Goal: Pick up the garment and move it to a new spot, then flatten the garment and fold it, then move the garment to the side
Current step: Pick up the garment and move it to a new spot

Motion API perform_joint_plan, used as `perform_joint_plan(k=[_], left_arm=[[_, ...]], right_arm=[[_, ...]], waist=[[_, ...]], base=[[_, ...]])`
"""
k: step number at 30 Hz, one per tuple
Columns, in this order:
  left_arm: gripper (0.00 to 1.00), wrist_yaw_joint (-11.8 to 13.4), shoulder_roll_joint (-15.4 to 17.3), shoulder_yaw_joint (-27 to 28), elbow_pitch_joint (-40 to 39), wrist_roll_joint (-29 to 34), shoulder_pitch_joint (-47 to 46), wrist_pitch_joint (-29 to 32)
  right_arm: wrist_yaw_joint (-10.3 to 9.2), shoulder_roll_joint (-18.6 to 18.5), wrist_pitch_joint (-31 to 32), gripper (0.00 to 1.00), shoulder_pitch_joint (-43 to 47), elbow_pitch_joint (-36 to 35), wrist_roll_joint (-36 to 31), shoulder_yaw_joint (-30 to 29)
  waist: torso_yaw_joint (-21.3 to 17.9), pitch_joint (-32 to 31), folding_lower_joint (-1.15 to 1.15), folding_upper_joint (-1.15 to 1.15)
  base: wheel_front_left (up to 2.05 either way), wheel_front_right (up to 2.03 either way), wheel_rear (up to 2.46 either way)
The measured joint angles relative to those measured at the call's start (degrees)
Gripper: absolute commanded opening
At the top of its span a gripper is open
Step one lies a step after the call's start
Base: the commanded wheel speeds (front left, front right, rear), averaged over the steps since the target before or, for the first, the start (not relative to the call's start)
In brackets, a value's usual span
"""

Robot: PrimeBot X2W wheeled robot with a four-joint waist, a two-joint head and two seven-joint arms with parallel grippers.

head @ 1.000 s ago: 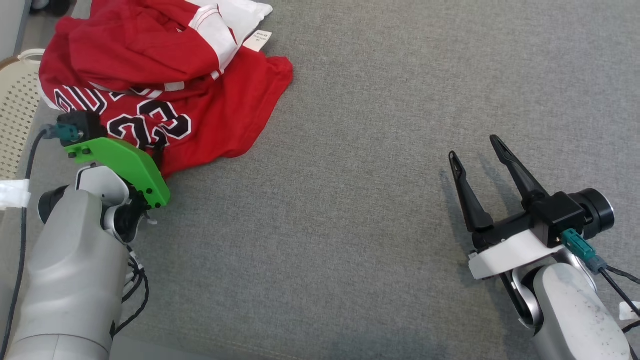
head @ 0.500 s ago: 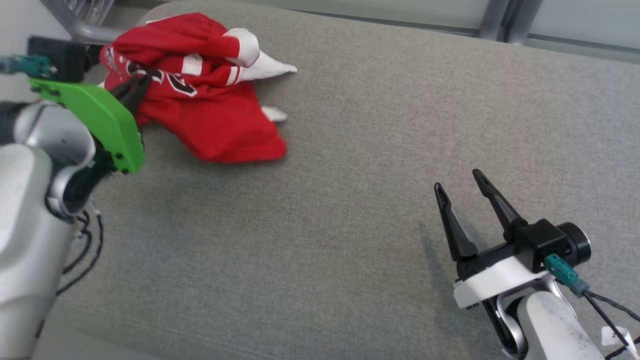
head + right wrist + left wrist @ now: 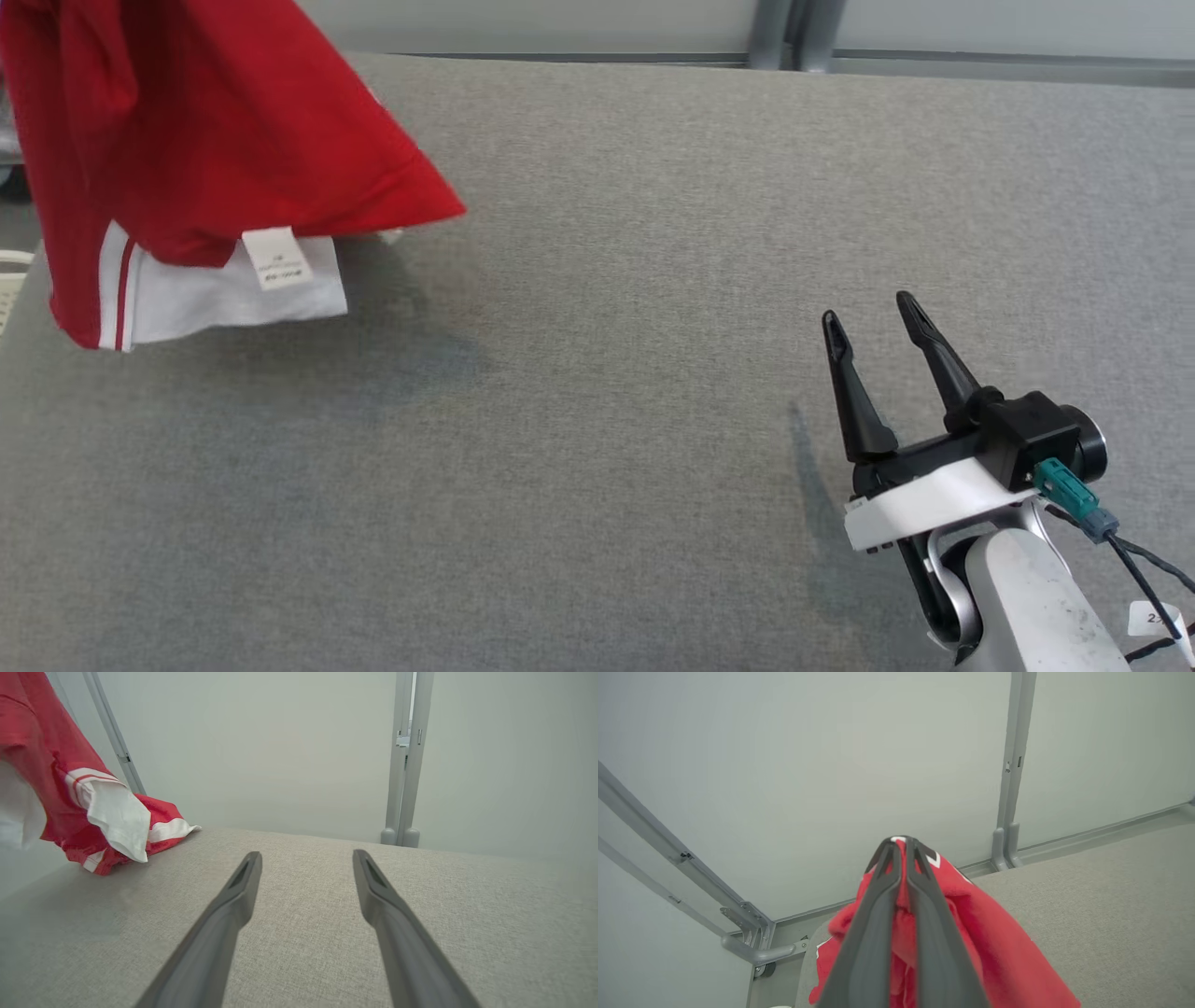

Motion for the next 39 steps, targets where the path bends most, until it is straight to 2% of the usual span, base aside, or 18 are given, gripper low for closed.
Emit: perform_joint_plan(k=[3, 13, 18, 21, 25, 29, 33, 36, 37, 38, 39], left_arm=[[0.00, 0.33, -1.27, -0.57, -2.01, -1.56, -3.07, 2.60], [0.00, 0.55, -11.13, -9.67, -6.55, -4.25, -4.62, 7.11], [0.00, 2.68, -16.96, -11.90, -7.32, -5.65, -3.98, 6.47], [0.00, 4.07, -19.05, -12.38, -7.72, -6.12, -2.55, 5.52], [0.00, 5.43, -17.62, -12.30, -7.06, -5.69, 2.75, 3.85], [0.00, 6.32, -13.72, -11.62, -2.99, -5.13, 11.83, 1.54], [0.00, 6.39, -11.25, -10.50, 2.87, -5.55, 19.63, -1.86], [0.00, 5.53, -10.43, -9.59, 6.76, -5.66, 22.91, -5.08], [0.04, 5.25, -10.26, -9.31, 7.92, -5.67, 23.60, -6.13], [0.17, 4.57, -9.98, -9.22, 9.05, -5.66, 24.13, -6.99], [0.37, 4.10, -9.89, -8.99, 10.02, -5.66, 24.73, -8.06]], right_arm=[[0.00, 0.27, 0.00, 1.00, 0.00, -0.23, 0.14, -0.55], [0.00, 0.47, 0.00, 1.00, -0.47, -1.72, 3.35, -1.68], [0.00, 0.46, 0.00, 1.00, -0.39, -2.45, 4.64, -2.91], [0.00, 0.46, 0.00, 1.00, -0.04, -2.70, 5.44, -3.31], [0.00, 0.46, 0.00, 1.00, 1.01, -3.00, 6.44, -4.16], [0.00, 0.46, 0.00, 1.00, 1.81, -3.15, 6.87, -4.80], [0.00, 0.45, 0.00, 1.00, 2.16, -3.01, 7.17, -4.88], [0.00, 0.46, 0.00, 1.00, 2.10, -2.91, 6.84, -4.24], [0.00, 0.47, 0.00, 1.00, 2.03, -2.92, 6.56, -4.01], [0.00, 0.47, 0.00, 1.00, 1.94, -2.91, 6.33, -3.76], [0.00, 0.47, 0.00, 1.00, 1.88, -2.92, 5.98, -3.65]], waist=[[-2.76, 0.33, 0.00, 0.00], [-12.21, 0.87, 0.00, 0.00], [-17.30, 1.03, 0.00, 0.00], [-20.31, 1.20, 0.00, 0.00], [-23.95, 1.60, 0.00, 0.00], [-26.73, 2.32, 0.00, 0.00], [-27.78, 3.60, 0.00, 0.00], [-27.64, 4.21, 0.00, 0.00], [-27.42, 4.28, 0.00, 0.00], [-27.15, 4.31, 0.00, 0.00], [-26.86, 4.32, 0.00, 0.00]], base=[[0.00, 0.00, 0.00], [0.00, 0.00, 0.00], [0.00, 0.00, 0.00], [0.00, 0.00, 0.00], [0.00, 0.00, 0.00], [0.00, 0.00, 0.00], [0.00, 0.00, 0.00], [0.00, 0.00, 0.00], [0.00, 0.00, 0.00], [0.00, 0.00, 0.00], [0.00, 0.00, 0.00]])
